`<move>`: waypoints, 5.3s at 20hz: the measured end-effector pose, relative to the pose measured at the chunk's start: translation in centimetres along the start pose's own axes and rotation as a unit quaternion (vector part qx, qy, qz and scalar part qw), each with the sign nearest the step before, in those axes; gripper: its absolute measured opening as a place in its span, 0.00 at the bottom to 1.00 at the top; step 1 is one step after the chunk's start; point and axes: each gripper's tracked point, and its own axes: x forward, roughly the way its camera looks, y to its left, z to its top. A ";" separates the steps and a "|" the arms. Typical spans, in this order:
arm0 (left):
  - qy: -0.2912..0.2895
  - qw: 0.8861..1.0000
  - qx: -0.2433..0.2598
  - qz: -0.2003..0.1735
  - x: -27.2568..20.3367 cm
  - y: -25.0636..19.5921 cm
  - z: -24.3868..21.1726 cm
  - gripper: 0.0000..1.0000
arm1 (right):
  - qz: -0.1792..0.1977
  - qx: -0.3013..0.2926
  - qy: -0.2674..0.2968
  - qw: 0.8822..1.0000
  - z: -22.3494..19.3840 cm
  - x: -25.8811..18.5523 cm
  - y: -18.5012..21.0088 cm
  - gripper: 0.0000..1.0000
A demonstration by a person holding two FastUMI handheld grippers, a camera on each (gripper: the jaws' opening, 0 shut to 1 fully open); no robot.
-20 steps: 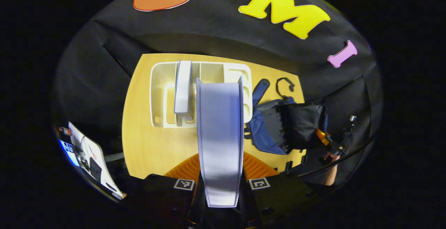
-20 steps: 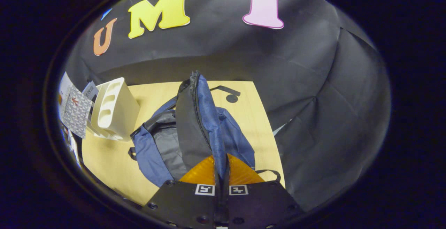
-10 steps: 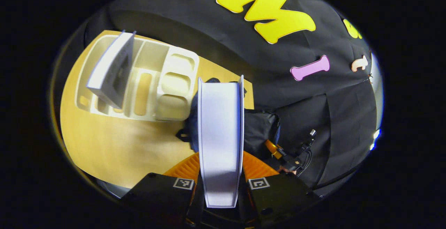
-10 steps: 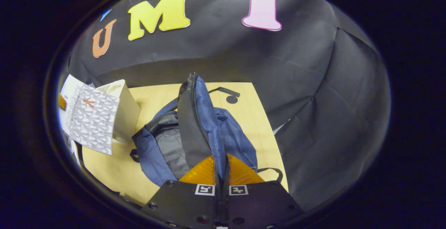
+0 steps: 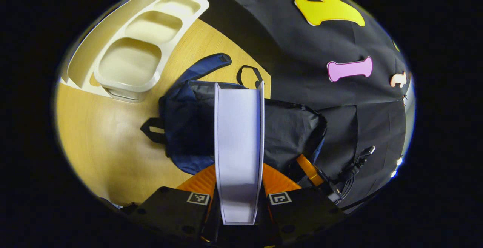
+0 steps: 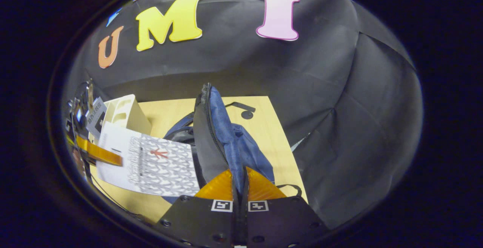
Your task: Open the schoolbag, grab two books from the bookshelf and put them into the schoolbag.
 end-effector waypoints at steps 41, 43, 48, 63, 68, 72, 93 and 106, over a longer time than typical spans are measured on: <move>0.005 0.968 0.158 0.195 3.0 7.5 1.8 0.78 | -0.004 -0.044 0.000 0.999 0.4 0.5 2.4 0.00; -0.021 0.963 0.177 0.203 -0.1 6.9 2.7 0.77 | -0.005 -0.048 -0.004 0.999 0.3 0.3 2.7 0.00; -0.081 0.950 0.195 0.231 -8.0 6.8 4.7 0.77 | -0.007 -0.049 -0.010 0.999 -0.1 0.0 3.7 0.00; -0.241 0.890 0.199 0.331 -30.9 10.0 14.3 0.77 | -0.010 -0.050 -0.015 0.999 -0.9 -1.3 5.3 0.00; -0.241 0.882 0.204 0.350 -34.2 10.7 18.3 0.77 | -0.010 -0.046 -0.014 0.999 -1.1 -1.2 5.1 0.00; -0.224 0.888 0.199 0.348 -34.4 10.7 21.0 0.77 | -0.013 -0.042 -0.011 0.999 -1.0 -1.1 4.8 0.00; -0.052 0.911 0.176 0.369 -26.7 17.8 25.8 0.78 | -0.042 -0.023 0.013 0.999 -1.2 0.6 3.3 0.00; 0.006 0.903 0.165 0.397 -25.5 20.5 26.4 0.58 | -0.042 -0.007 0.018 0.999 -1.7 0.8 3.3 0.00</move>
